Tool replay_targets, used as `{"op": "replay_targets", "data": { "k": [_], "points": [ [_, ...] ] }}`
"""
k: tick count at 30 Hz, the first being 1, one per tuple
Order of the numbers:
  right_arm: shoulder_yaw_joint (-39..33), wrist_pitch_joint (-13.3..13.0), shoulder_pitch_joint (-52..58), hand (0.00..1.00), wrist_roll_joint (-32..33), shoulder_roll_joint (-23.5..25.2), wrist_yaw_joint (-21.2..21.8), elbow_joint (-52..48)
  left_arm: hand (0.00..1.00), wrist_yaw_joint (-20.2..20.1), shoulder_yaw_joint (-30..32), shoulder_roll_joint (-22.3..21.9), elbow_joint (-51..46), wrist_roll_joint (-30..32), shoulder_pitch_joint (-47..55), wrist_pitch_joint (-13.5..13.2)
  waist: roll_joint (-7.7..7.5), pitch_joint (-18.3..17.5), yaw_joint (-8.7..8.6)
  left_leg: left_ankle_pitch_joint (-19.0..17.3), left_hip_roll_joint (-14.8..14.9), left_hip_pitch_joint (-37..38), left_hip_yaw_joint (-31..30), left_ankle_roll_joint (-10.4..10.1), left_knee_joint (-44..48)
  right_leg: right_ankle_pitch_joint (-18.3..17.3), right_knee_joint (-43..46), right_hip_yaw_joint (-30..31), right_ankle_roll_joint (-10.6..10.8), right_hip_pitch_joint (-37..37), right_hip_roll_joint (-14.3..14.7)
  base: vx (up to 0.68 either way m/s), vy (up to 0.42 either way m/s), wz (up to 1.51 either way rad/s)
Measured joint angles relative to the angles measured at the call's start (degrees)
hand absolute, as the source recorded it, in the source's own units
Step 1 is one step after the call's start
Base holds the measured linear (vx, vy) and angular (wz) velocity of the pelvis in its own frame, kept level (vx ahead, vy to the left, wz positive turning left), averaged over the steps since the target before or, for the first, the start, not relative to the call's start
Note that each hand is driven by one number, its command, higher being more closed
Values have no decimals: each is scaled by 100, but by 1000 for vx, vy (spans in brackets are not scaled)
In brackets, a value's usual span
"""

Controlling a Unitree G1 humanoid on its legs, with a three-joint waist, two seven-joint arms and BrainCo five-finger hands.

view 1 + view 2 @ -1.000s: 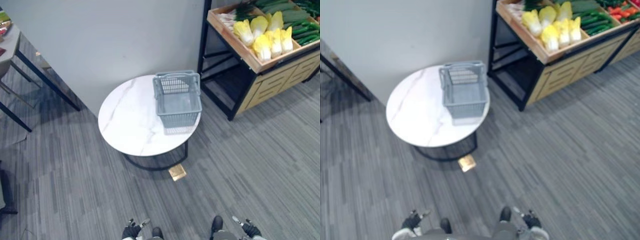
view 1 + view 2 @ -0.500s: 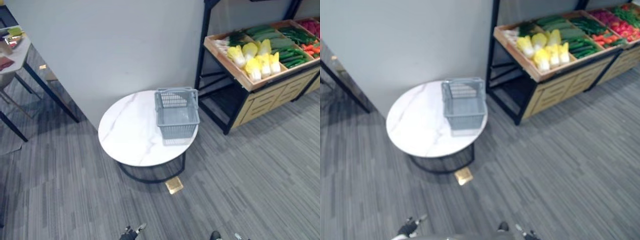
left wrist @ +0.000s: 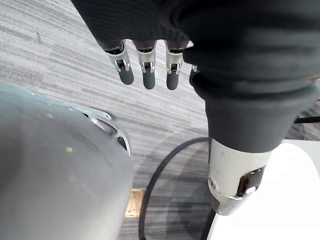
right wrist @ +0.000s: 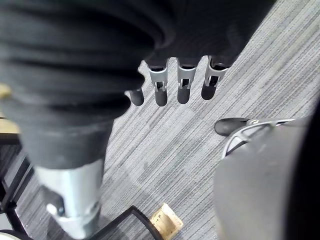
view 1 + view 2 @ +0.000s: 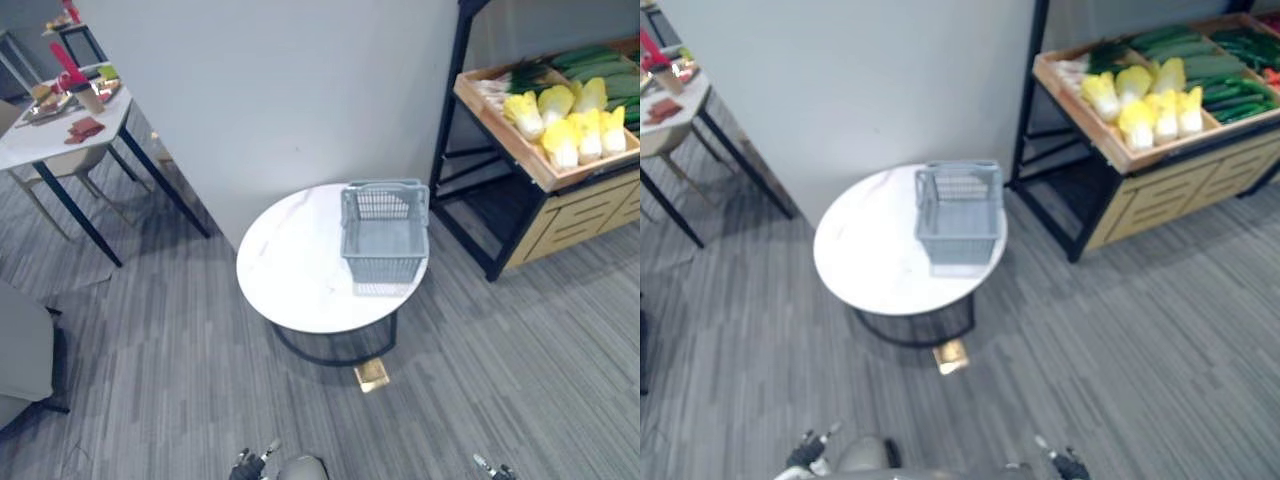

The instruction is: Pick vegetable in the basket

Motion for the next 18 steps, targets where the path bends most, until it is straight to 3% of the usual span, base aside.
{"op": "replay_targets", "data": {
  "k": [2, 3, 4, 6, 8, 10, 11, 13, 14, 15, 16, 18],
  "points": [
    [86, -10, -53, 0, -1, -31, -11, -9, 0, 28, 9, 3, 65, 0, 26, -6, 56, 5, 19, 18, 65, -44, -106, 42, -303, -93, 18, 130, 182, 107, -8, 320, 334, -39],
    [88, -9, -103, 0, 1, -8, -44, 16, 0, 34, 5, 65, 110, 1, 76, 5, 50, -21, 53, 329, 0, -23, -39, 35, 12, -140, -9, 323, 274, 180, -143, 381, 318, -56],
    [146, -10, -131, 0, -1, 86, -33, 27, 0, 35, -5, 159, 111, 5, 140, 6, -156, -48, 78, 218, -112, -43, 144, 68, 338, -144, -89, 469, 261, 234, -304, 261, 187, -52],
    [204, -7, -206, 0, -3, 208, -24, 95, 0, 37, -76, 329, 111, 13, 103, 10, -414, -121, 67, -211, -299, -245, 207, 111, 776, 35, 30, 692, 240, 112, -505, 329, 147, -11],
    [192, -4, -292, 0, -12, 226, -30, 259, 0, 36, -193, 444, 189, 43, 67, 21, -489, -183, 79, -413, -417, -215, 285, 115, 876, 415, 199, 799, 341, -32, -635, 380, 206, -15],
    [142, -7, -312, 0, -51, 228, -29, 257, 0, 45, -296, 415, 349, 72, 76, 38, -411, -204, 141, -491, -435, 75, 509, 211, 764, 745, 599, 1015, 208, -250, -717, 383, 206, -53],
    [145, -2, -277, 0, -59, 228, -29, 255, 0, 55, -501, 419, 358, 117, 183, 74, -299, -261, 146, -501, -444, 437, 701, 250, 553, 1074, 1498, 1213, 59, -699, -841, 341, 166, -51],
    [133, -13, -244, 0, -51, 215, -25, 190, 0, 58, -712, 431, 308, 169, 213, 69, -177, -282, 133, -502, -387, 763, 804, 280, 389, 1533, 2313, 1225, -174, -1053, -897, 338, 116, -38],
    [130, -17, -248, 0, -60, 188, -35, 179, 0, 58, -797, 431, 296, 232, 203, 68, -87, -245, 122, -517, -313, 914, 817, 312, 326, 1536, 2707, 1213, -213, -1193, -893, 315, 8, -22],
    [148, -25, -249, 0, -68, 168, -33, 122, 0, 73, -972, 511, 253, 298, 138, 67, -68, -228, 65, -522, -241, 1289, 823, 319, 104, 857, 3829, 975, -328, -1512, -807, 287, -73, -10],
    [198, -31, -251, 0, -65, 135, -42, 99, 0, 87, -1013, 532, 207, 304, 87, 66, -40, -211, 15, -521, -199, 1504, 831, 318, -50, 319, 4307, 767, -374, -1685, -658, 269, -95, -3],
    [299, -49, -257, 0, -63, 114, -43, -50, 0, 135, -1005, 524, 185, 325, -36, 61, 6, -187, -76, -521, -80, 1701, 857, 315, -82, -518, 4405, 302, -500, -2049, -300, 233, -159, -3]
  ]
}}
